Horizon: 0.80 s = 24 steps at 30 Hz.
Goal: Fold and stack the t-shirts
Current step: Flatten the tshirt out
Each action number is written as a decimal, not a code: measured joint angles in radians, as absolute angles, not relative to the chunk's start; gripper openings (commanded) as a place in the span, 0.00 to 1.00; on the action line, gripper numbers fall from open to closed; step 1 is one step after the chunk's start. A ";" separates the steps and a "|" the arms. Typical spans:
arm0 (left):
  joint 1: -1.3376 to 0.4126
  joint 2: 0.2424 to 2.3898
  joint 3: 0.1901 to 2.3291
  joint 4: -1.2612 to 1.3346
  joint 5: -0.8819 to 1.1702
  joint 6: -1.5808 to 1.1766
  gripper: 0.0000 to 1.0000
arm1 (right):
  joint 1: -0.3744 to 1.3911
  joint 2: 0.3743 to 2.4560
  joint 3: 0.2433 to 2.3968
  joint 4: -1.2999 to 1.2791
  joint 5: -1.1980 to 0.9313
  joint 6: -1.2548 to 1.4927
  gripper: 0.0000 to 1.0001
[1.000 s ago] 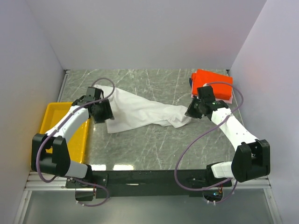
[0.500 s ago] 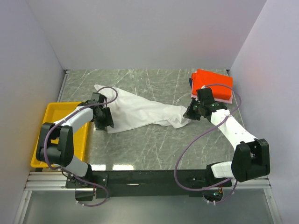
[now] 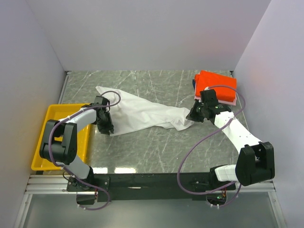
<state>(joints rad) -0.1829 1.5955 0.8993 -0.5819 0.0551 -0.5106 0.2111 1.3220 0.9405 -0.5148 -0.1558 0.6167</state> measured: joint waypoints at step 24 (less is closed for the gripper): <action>0.119 1.602 1.575 -0.604 0.118 -0.492 0.00 | 0.208 1.206 1.275 -0.689 -0.036 0.547 0.63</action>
<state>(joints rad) 0.1188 1.6020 1.5749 -0.6037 0.1184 -0.4915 0.2085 1.2064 1.2755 -0.6891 -0.0357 0.5472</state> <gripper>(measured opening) 0.013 0.495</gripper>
